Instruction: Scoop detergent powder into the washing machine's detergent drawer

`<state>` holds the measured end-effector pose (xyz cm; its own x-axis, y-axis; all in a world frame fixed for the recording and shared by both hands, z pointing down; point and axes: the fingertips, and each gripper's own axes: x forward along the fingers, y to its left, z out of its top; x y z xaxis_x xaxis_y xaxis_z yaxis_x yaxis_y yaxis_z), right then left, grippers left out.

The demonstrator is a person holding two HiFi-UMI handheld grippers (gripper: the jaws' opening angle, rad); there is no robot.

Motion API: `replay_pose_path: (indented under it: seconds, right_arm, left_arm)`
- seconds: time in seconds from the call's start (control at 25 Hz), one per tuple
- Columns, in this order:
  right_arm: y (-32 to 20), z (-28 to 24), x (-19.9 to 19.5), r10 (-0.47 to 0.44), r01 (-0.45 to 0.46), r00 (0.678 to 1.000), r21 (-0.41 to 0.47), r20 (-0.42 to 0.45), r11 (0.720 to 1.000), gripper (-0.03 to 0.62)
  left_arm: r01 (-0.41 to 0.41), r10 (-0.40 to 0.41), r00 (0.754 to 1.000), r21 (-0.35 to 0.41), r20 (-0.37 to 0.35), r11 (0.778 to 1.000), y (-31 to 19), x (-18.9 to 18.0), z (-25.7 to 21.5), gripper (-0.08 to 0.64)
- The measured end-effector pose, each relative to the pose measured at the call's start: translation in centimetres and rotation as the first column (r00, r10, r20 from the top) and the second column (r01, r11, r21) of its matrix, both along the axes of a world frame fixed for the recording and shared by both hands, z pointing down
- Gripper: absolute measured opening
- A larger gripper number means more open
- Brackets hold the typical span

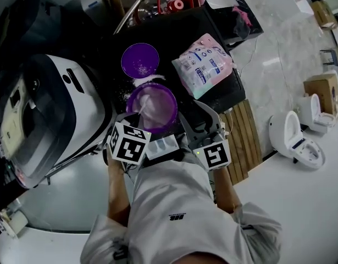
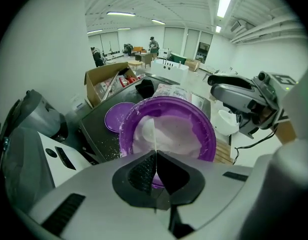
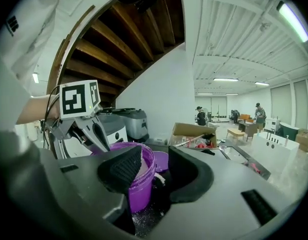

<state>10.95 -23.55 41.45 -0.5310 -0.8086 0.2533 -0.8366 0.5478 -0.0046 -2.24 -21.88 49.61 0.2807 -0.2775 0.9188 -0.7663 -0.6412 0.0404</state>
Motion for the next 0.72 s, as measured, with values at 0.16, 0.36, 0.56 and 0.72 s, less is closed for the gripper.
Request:
replay_pose_path:
  seconds: [0.16,0.36,0.56,0.72]
  right_arm:
    - [-0.6,-0.2,0.4,-0.016,0.016,1.0,-0.004,0.013,1.0,0.161]
    - [-1.2,0.2,1.3,-0.026,0.026,0.999,-0.013,0.026,1.0,0.161]
    - [-1.4,0.4,1.9,-0.027,0.028,0.999,-0.027,0.033,0.999,0.161]
    - [-1.4,0.4,2.0,-0.031,0.032,0.999,-0.028,0.034,0.999,0.161]
  left_arm:
    - [-0.012,0.013,1.0,-0.051,0.023,0.999,0.3,0.7,0.6,0.015]
    - [-0.032,0.036,0.999,-0.109,0.037,0.994,0.9,1.7,1.5,0.015]
    - [-0.049,0.057,0.997,-0.147,0.05,0.988,1.2,2.1,1.7,0.015]
    - [-0.064,0.073,0.996,-0.166,0.048,0.984,1.5,2.3,1.7,0.015]
